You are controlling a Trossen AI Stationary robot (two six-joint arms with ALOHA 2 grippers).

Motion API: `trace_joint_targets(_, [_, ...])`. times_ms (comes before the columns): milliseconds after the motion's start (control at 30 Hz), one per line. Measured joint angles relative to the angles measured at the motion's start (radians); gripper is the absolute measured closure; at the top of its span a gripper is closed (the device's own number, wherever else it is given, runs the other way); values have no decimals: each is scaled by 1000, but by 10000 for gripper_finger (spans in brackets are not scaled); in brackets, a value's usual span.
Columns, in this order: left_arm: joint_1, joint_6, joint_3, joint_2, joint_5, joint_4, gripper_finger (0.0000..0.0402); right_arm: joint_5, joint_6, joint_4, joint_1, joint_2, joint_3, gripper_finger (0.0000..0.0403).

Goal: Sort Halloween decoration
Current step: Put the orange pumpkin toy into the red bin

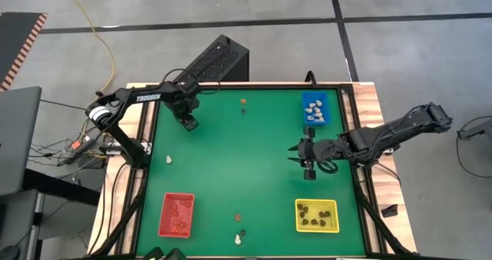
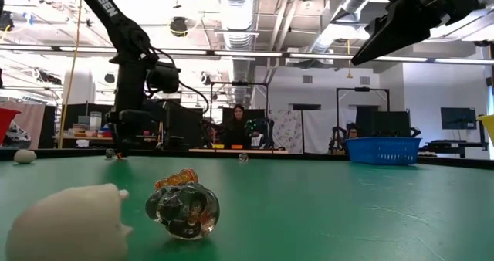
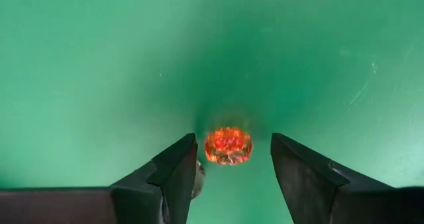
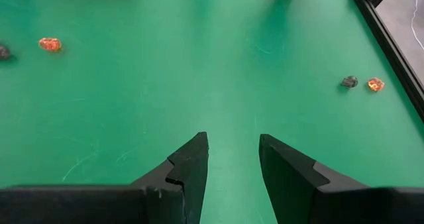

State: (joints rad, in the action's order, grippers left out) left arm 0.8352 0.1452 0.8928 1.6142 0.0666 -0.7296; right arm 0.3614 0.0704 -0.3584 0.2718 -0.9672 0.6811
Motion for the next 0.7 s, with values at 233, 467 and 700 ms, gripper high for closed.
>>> trace_joint_targets(233, [1,1,0,0,1,-19,270,0,8,0,0,0,0,237])
trace_joint_targets(467, [1,1,1,0,1,15,316,-4,22,0,2,0,0,237])
trace_joint_targets(700, [1,-1,-2,13,-6,29,309,-22,61,-13,3,0,0,237])
